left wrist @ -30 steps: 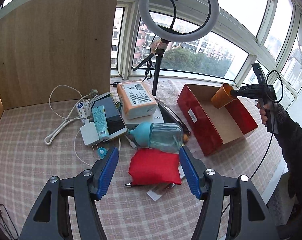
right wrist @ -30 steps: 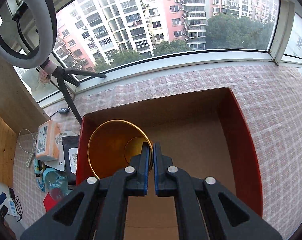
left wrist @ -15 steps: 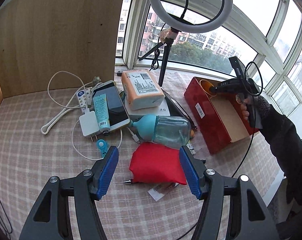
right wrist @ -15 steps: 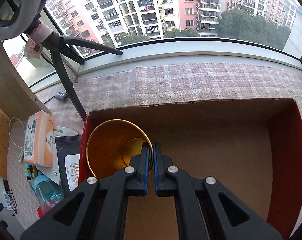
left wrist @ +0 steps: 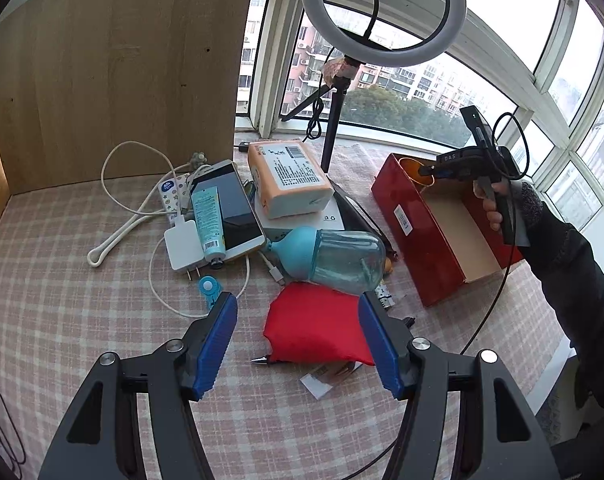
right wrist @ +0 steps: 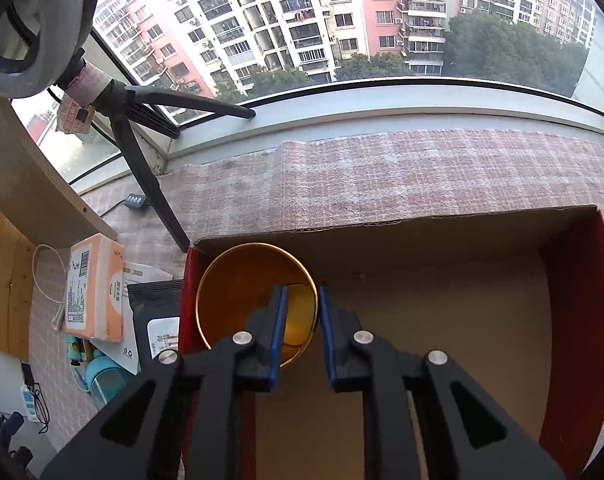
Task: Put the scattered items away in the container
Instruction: 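Lower the cup into the red box and open the right gripper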
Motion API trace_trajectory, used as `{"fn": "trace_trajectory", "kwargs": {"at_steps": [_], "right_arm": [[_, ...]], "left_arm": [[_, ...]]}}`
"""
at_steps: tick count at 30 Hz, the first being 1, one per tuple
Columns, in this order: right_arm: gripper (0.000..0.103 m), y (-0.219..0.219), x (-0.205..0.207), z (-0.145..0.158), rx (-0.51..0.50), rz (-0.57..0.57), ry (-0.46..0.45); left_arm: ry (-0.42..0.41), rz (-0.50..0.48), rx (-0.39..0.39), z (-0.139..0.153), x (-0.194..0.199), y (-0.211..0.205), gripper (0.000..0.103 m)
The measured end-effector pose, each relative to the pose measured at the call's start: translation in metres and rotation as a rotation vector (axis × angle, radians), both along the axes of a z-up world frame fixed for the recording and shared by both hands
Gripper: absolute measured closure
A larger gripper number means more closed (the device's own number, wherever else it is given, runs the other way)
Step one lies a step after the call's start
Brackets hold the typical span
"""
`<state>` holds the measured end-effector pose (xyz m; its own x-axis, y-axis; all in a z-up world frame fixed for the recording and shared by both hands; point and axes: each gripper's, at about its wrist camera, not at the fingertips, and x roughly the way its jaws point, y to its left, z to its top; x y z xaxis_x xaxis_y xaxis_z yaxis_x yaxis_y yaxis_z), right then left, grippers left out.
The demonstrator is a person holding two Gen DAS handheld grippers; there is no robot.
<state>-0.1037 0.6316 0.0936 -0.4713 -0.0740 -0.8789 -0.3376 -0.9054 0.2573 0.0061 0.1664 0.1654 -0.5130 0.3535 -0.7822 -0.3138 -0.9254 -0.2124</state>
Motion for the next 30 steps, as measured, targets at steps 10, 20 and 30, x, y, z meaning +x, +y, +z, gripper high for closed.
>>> {"fn": "trace_trajectory", "kwargs": {"at_steps": [10,20,30], "right_arm": [[0.080,0.005,0.029,-0.008,-0.090,-0.031,0.013],[0.084,0.000,0.007,-0.025,-0.150,-0.058,0.001],[0.072,0.008,0.018,0.001,-0.176,-0.065,0.087]], "left_arm": [[-0.012,-0.007,-0.004,-0.006,0.003,0.002,0.042],[-0.001,-0.007,-0.011,-0.002,0.006,0.003,0.042],[0.006,-0.014,-0.002,-0.001,0.009,0.004,0.042]]}}
